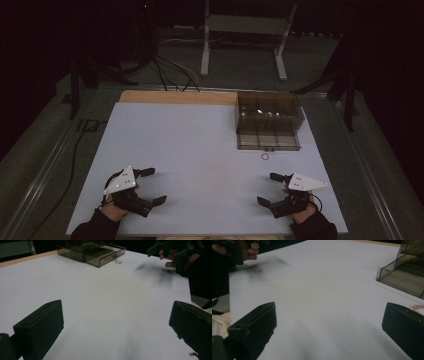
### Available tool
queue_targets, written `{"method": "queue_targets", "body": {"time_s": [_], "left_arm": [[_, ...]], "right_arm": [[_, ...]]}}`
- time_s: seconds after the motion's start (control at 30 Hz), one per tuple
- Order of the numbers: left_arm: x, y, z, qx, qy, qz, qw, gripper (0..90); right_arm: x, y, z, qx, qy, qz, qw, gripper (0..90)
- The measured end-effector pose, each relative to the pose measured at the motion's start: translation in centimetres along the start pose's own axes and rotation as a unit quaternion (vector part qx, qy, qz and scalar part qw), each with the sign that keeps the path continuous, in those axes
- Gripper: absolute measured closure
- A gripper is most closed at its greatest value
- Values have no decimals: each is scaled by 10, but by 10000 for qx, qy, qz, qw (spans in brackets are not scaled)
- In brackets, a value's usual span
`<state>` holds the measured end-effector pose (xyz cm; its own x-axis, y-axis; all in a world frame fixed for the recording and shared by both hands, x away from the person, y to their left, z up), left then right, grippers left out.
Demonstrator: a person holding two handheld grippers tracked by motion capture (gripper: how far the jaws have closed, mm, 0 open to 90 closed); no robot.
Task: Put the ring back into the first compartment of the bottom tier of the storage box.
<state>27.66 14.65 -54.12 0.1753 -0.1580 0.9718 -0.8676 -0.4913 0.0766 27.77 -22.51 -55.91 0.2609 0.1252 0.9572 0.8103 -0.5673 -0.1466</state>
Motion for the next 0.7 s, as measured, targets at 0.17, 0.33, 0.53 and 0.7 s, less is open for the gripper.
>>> {"method": "queue_targets", "body": {"time_s": [0.17,0.33,0.53,0.7], "left_arm": [[-2,0,1,5,-76,13,10000,7],[-3,0,0,-3,-77,-36,10000,7],[-3,3,1,-75,-87,13,9999,7],[-5,4,1,-147,-115,8,9998,7]], "right_arm": [[-2,-1,0,101,-75,101,9999,0],[-2,-3,0,178,-120,127,9997,0],[0,-6,1,199,-134,73,9997,0],[2,-9,3,239,-121,93,9996,0]]}}
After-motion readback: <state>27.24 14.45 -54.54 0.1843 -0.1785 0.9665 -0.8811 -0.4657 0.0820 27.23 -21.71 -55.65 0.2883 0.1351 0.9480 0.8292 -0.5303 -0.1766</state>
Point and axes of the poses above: each handheld gripper's, and its own axes: z roughly forward along the jaws, x roughly out of its top, y roughly to its right, the point moved 8 cm from there along z, roughly forward along the jaws, and after that the axes turned 9 degrees about y, right-handed, at the moved point
